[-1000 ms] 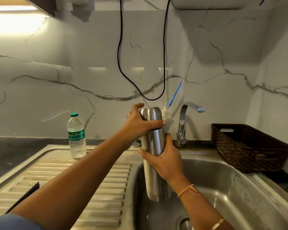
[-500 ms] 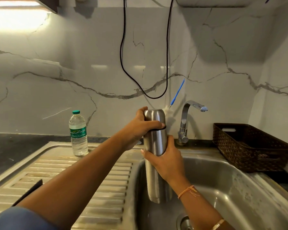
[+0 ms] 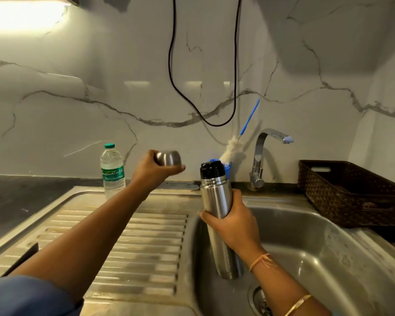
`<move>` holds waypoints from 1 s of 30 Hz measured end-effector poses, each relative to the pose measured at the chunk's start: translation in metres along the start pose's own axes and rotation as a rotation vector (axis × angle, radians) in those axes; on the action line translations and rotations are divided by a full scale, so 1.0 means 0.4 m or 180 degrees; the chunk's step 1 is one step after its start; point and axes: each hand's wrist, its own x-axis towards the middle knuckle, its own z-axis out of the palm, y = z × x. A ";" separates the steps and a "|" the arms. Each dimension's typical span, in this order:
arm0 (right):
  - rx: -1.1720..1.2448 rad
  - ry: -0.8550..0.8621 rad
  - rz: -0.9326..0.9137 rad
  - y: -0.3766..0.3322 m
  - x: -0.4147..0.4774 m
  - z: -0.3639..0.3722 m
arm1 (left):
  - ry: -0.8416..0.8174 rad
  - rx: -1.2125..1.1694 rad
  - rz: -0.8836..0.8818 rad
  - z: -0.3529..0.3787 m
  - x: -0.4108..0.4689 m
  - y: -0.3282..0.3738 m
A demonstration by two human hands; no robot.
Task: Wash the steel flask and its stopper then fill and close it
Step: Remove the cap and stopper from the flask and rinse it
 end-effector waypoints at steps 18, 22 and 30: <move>0.0240 -0.0326 -0.0003 0.016 -0.017 0.015 | -0.0424 0.1193 -0.0642 -0.085 -0.014 -0.364; 0.0389 -0.0442 -0.0040 0.016 -0.018 0.015 | -0.0140 0.0942 -0.0328 -0.072 -0.026 -0.344; 0.0915 -0.1111 -0.0017 0.003 -0.022 -0.003 | -0.1237 -0.0929 0.0380 0.075 -0.089 0.005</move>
